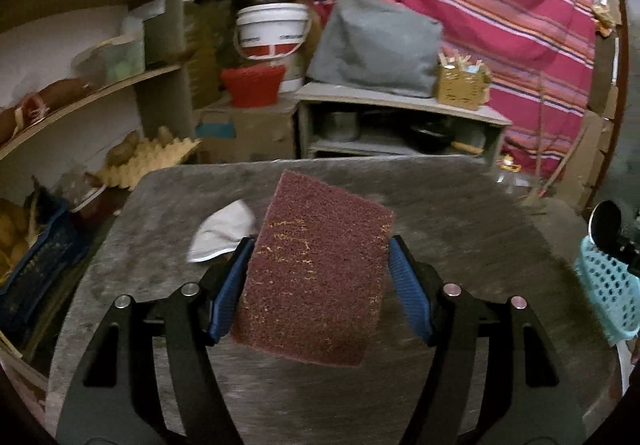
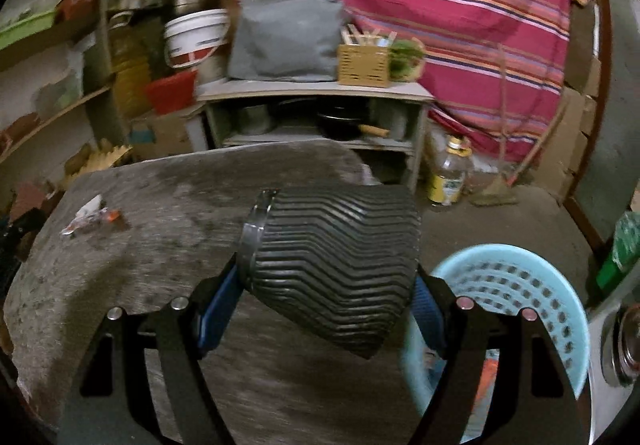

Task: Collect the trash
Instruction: 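Carry the red pad and black ribbed pad with both tools over the blue basket, then open both tools to drop the red pad and black pad into the basket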

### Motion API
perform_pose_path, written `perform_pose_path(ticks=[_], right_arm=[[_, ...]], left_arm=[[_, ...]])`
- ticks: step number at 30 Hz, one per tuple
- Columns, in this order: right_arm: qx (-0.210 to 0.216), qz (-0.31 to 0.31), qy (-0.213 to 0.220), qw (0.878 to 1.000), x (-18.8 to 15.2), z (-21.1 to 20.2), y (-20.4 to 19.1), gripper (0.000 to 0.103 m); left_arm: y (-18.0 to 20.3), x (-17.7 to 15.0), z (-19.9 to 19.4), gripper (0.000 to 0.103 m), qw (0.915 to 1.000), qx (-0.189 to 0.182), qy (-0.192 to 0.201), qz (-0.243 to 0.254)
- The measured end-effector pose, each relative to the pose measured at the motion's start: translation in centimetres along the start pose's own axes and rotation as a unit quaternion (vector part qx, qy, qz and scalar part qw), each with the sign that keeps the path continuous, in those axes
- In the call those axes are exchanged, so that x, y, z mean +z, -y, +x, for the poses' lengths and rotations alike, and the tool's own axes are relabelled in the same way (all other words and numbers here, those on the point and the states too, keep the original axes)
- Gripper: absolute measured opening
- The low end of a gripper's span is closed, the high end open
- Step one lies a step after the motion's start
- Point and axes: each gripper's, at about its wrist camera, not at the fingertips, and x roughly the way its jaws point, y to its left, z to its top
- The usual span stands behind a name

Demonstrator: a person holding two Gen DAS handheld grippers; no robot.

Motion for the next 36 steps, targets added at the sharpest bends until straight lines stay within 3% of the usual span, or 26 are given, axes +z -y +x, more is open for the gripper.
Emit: perform_pose_path(ticks=[7,10,22,36], right_arm=[[-0.046,0.036,-0.003,0.998,-1.0,-0.9,8.3,0.076],[-0.059,0.050,-0.008,0.997,-1.7,-1.2,11.1,0.076],[-0.091,0.087,-0.021,0.992,-3.9,-1.6,17.8,0.076],[-0.105,0.133,-0.023,0.985,-5.9,-2.1,23.1,0.076]], left_arm=[[8.2,0.7,-0.3,0.066,0.9986,-0.041,0.011,0.031],[12.2,1.0,-0.5,0.066,0.9966,-0.076,0.011,0.029],[27.7,-1.1,-1.7,0.066,0.9822,-0.153,0.017,0.107],[36.8,-4.5,0.2,0.066,0.9717,-0.191,-0.015,0.139]])
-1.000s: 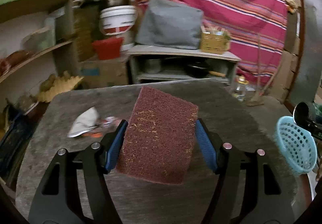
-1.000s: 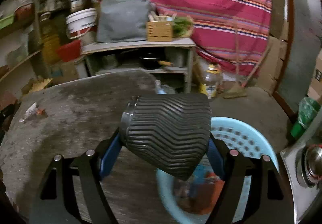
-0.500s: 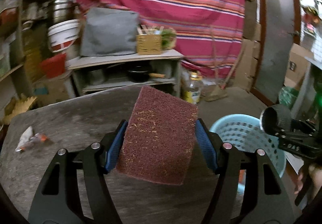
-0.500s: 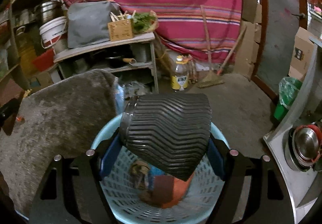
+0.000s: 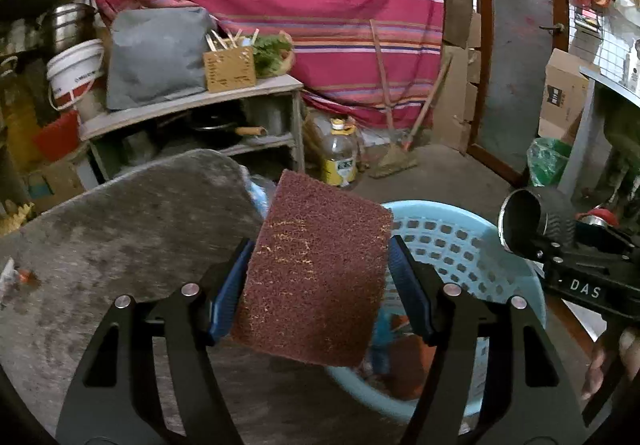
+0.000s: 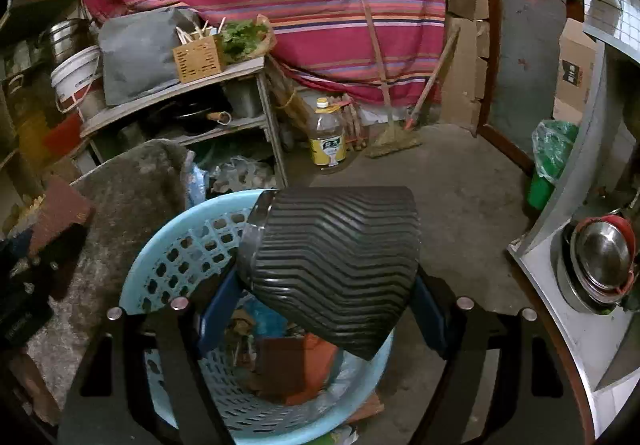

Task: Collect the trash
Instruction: 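Open both tools to drop the red pad and black pad into the basket, then move both open tools back over the table to the white paper and wrapper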

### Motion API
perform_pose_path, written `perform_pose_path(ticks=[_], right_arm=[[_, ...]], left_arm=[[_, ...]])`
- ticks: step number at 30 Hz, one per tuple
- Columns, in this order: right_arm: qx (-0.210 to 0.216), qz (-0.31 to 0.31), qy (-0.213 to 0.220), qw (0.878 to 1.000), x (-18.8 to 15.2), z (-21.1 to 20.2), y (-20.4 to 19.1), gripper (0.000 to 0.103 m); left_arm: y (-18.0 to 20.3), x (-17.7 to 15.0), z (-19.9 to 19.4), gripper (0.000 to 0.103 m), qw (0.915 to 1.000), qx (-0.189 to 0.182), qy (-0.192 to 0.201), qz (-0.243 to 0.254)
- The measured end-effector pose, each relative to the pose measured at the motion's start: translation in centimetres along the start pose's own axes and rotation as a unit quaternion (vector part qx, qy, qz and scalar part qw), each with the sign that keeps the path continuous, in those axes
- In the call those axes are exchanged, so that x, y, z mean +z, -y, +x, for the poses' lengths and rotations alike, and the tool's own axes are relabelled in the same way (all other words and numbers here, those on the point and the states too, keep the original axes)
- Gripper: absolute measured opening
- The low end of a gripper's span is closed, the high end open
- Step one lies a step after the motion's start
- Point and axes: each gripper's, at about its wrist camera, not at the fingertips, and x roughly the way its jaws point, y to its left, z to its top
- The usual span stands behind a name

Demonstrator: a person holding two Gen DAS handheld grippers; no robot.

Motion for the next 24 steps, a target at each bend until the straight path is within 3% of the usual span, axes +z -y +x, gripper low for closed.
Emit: perform_pose_path(ticks=[12,16,24], right_arm=[[-0.002,0.023,0.000,1.000,0.0,-0.1,1.8,0.076],[-0.003,0.026,-0.001,1.000,-0.1,0.0,2.0,0.076],[0.003,0.011,0.000,1.000,-0.2,0.3,0.7,0.076]], left_arm=[[2.5,0.7,1.5,0.069,0.9997,-0.017,-0.011,0.016],[2.3,1.0,0.3,0.088,0.9998,-0.009,0.005,0.017],[-1.3,1.1,-1.8,0.095,0.9996,0.016,0.023,-0.009]])
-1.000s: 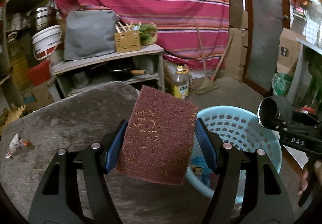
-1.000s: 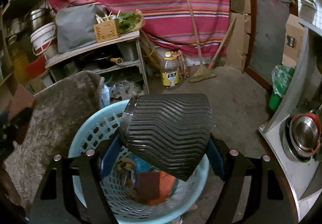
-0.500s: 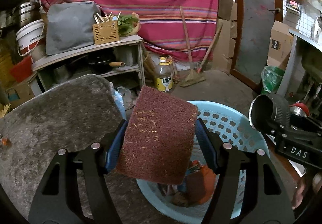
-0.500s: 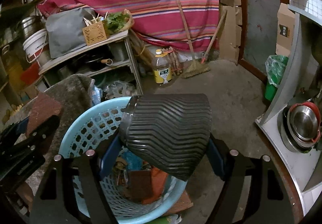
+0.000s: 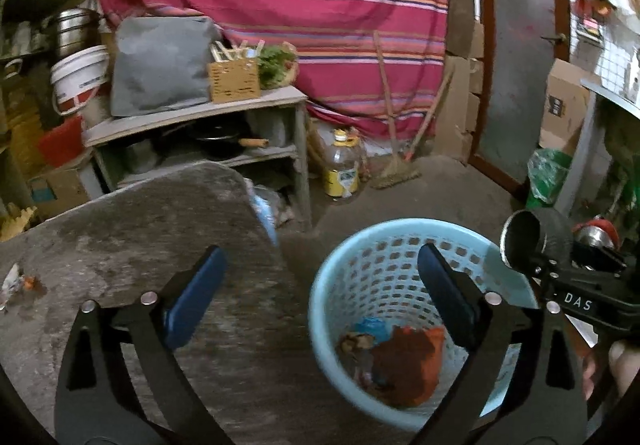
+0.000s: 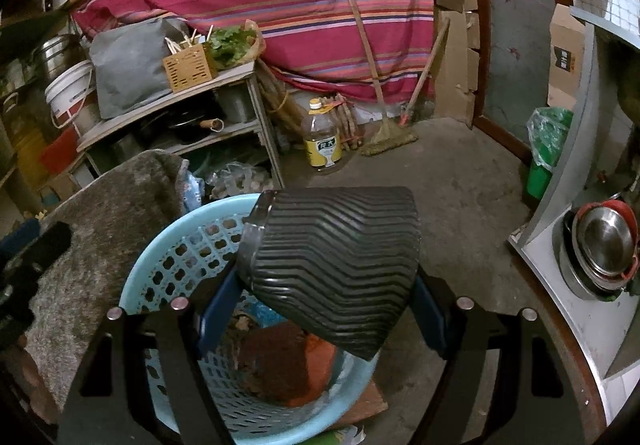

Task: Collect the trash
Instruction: 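Move both open tools back over the table to the white paper and wrapper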

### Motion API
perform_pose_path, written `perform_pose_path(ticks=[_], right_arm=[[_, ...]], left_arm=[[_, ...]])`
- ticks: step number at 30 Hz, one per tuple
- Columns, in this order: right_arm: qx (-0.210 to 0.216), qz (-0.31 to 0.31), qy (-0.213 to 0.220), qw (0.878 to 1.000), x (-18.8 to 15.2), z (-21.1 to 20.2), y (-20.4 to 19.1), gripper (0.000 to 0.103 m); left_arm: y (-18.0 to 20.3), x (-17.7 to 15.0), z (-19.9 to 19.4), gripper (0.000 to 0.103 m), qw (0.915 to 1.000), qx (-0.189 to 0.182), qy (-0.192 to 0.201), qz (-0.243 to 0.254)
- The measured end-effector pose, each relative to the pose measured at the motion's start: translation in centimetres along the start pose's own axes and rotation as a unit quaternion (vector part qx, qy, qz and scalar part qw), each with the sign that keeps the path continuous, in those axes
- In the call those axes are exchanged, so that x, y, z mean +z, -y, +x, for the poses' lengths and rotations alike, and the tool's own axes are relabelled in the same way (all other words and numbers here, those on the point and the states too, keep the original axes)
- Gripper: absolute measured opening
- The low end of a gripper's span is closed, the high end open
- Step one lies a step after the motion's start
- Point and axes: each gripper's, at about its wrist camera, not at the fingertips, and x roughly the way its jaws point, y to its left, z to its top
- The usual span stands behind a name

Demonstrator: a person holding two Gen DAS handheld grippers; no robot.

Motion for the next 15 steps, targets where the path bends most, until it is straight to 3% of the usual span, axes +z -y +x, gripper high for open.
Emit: perform_pose_path(ticks=[9,12,15], right_arm=[[0.009,-0.023,-0.001,1.000,0.3,0.8,-4.1,0.077],[0.007,-0.017,-0.001,1.000,0.2,1.1,-5.1,0.091],[-0.017,-0.025,0.002,1.000,0.3,1.2,-6.2,0.092]], left_arm=[[-5.6,-1.3,-1.5,0.097,0.9989,0.044,-0.001,-0.011],[-8.0,-1.7,-2.0,0.097,0.9981,0.058,-0.004,-0.023],[-10.1,-1.9,-2.5,0.097,0.9971,0.069,-0.003,-0.034]])
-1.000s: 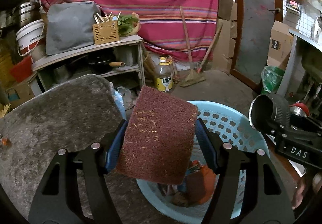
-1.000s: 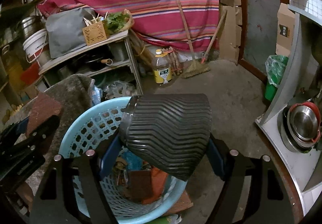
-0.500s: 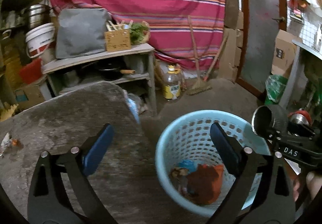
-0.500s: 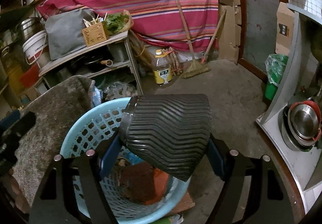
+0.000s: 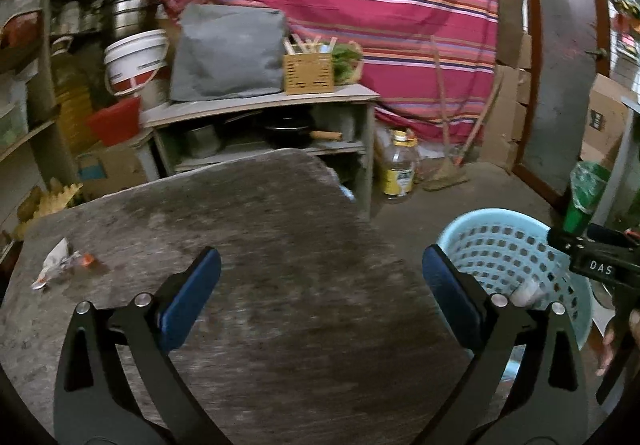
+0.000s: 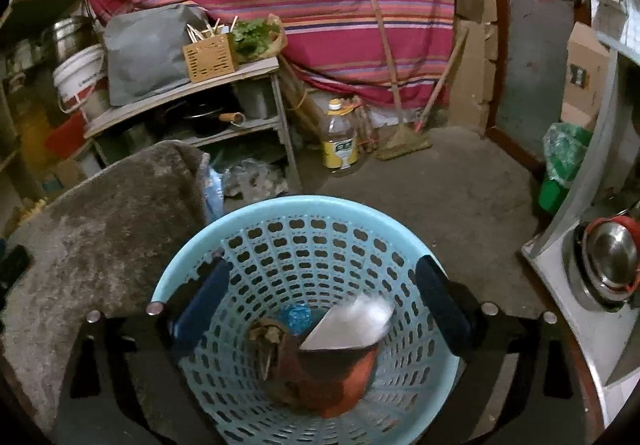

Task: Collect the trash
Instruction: 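Move both open tools back over the table to the white paper and wrapper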

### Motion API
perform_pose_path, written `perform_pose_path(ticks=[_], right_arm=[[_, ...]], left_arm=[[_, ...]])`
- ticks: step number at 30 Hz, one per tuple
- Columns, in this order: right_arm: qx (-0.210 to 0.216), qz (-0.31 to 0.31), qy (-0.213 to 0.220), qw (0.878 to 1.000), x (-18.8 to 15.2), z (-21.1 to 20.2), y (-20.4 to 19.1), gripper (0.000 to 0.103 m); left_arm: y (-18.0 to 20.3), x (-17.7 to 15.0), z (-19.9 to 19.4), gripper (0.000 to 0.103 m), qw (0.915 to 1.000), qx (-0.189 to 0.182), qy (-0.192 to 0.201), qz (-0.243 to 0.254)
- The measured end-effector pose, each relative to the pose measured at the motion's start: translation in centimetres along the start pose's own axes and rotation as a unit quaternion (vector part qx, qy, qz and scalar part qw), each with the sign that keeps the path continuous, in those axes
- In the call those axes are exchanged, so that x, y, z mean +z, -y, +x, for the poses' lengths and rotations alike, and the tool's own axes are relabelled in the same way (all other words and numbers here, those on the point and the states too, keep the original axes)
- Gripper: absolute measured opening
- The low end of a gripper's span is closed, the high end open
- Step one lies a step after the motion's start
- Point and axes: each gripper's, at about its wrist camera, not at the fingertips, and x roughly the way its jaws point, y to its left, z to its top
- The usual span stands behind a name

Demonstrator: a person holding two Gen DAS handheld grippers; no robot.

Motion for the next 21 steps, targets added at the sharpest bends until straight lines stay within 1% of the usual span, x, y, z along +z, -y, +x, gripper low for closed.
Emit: perform_pose_path(ticks=[6,9,11,15,16,18,19,21], right_arm=[[0.004,-0.009,0.008,1.000,0.4,-0.4,-3.3,0.093],[0.011,-0.030,0.021,0.999,0.6,-0.8,-6.2,0.093],[0.021,-0.046,0.031,0.998,0.7,-1.1,-8.8,0.093],[0.040,-0.063,0.041,0.996,0.8,-1.2,-12.7,0.093],[0.048,-0.067,0.040,0.996,0.8,-1.1,-14.1,0.093],[0.056,-0.072,0.035,0.995,0.7,-0.8,-15.7,0.093],[0.063,-0.076,0.033,0.995,0.6,-0.6,-16.9,0.093],[0.069,-0.082,0.027,0.994,0.4,-0.1,-18.6,0.093]], left_arm=[[-5.4,-0.2,-1.0,0.097,0.9993,0.029,0.008,-0.025],[-8.7,-0.7,-1.4,0.097,0.9983,0.047,0.007,-0.035],[-11.2,-1.1,-1.6,0.097,0.9972,0.064,0.004,-0.039],[-17.0,-1.9,-1.6,0.097,0.9928,0.111,-0.004,-0.043],[-18.0,-2.1,-1.6,0.097,0.9919,0.119,-0.006,-0.045],[-20.7,-2.6,-1.5,0.097,0.9889,0.139,-0.010,-0.051],[-22.5,-2.8,-1.7,0.097,0.9866,0.152,-0.011,-0.057],[-25.7,-3.3,-1.7,0.097,0.9831,0.166,-0.017,-0.074]])
